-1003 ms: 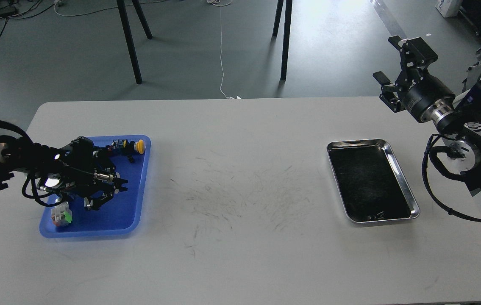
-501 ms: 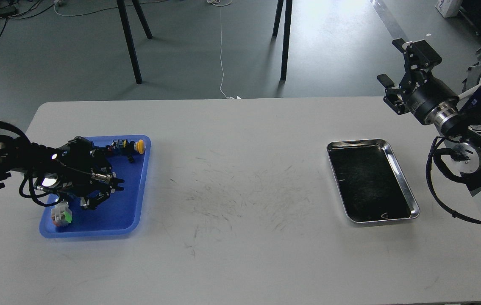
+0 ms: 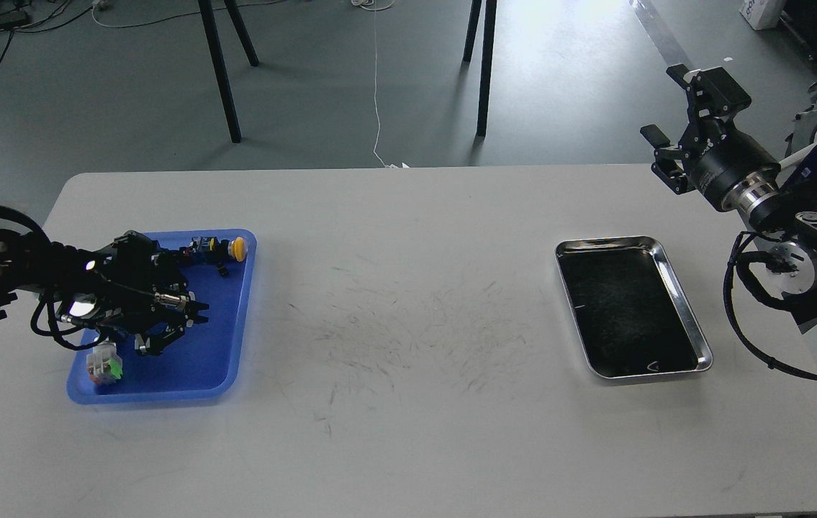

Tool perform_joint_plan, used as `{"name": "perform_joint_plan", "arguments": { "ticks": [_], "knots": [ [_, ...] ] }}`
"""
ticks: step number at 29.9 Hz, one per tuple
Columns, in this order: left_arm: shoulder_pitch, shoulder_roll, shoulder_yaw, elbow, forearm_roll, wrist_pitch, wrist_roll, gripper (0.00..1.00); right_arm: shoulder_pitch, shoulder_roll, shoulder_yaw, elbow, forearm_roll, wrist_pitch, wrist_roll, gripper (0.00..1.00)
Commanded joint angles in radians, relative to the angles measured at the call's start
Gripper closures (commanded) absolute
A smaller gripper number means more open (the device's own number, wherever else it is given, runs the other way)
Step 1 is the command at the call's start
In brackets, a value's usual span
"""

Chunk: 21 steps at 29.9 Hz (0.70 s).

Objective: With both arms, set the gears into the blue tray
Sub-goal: 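Lower the left gripper into the blue tray among the parts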

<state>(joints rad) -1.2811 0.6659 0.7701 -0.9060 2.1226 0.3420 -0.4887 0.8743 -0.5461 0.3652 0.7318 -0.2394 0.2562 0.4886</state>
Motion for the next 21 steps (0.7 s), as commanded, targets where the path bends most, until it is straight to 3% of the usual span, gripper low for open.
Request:
{"name": "perform_joint_plan", "arguments": {
  "ticks": [1,13,21],
  "knots": [
    [0.002,0.0,0.0,0.006,0.0,0.0,0.0,0.38,0.0,0.0,0.0,0.0,0.0,0.0,0.0,0.03],
    [0.008,-0.002,-0.006,0.006,-0.006,-0.021,0.0,0.22,-0.001,0.0,0.0,0.001,0.0,0.0,0.0,0.03],
    [0.008,-0.003,-0.028,-0.001,-0.044,-0.078,0.0,0.02,-0.001,0.0,-0.002,0.008,0.0,0.0,0.0,0.03]
  ]
}}
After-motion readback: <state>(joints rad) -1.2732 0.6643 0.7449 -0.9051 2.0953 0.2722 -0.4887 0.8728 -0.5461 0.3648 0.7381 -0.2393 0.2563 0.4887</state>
